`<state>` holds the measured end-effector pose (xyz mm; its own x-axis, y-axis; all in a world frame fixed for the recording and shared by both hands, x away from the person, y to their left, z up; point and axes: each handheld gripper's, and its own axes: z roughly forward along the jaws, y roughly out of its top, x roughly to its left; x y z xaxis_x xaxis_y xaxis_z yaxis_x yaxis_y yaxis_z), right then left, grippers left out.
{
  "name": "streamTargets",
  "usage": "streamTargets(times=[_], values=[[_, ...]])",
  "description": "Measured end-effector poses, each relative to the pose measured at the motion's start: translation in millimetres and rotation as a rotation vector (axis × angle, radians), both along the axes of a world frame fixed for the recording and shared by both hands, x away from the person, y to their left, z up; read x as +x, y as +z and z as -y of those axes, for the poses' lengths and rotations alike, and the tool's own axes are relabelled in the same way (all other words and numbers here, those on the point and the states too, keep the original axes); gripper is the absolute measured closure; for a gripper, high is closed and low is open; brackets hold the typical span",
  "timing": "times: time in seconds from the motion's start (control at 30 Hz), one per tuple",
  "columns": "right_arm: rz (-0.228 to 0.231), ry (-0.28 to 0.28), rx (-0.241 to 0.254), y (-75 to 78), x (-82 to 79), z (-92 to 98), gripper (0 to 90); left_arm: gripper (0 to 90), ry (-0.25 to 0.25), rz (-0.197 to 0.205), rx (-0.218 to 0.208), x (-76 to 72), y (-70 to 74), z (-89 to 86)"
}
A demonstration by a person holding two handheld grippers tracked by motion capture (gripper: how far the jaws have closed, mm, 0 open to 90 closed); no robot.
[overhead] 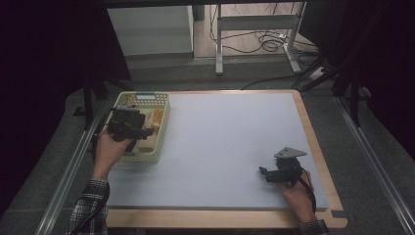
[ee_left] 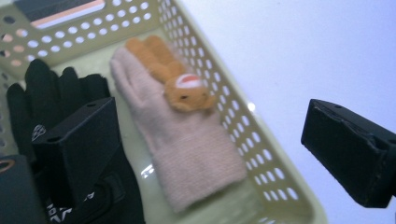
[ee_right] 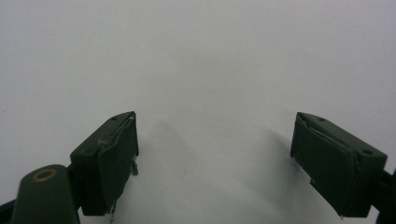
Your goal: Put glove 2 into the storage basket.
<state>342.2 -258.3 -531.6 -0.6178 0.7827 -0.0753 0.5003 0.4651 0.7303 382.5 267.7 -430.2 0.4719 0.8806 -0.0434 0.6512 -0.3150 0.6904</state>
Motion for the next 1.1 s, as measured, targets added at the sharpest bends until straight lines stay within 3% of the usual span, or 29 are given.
streamTargets(times=[0.6,1.1], values=[[-0.002,0.0,0.001,0.0,0.1,0.1,14.8,4.6,-0.088,0.047,0.003,-10.8,8.9,32.7],[-0.001,0.0,0.001,0.0,0.0,0.1,14.8,4.5,-0.192,0.063,-0.015,-13.2,6.3,75.9]])
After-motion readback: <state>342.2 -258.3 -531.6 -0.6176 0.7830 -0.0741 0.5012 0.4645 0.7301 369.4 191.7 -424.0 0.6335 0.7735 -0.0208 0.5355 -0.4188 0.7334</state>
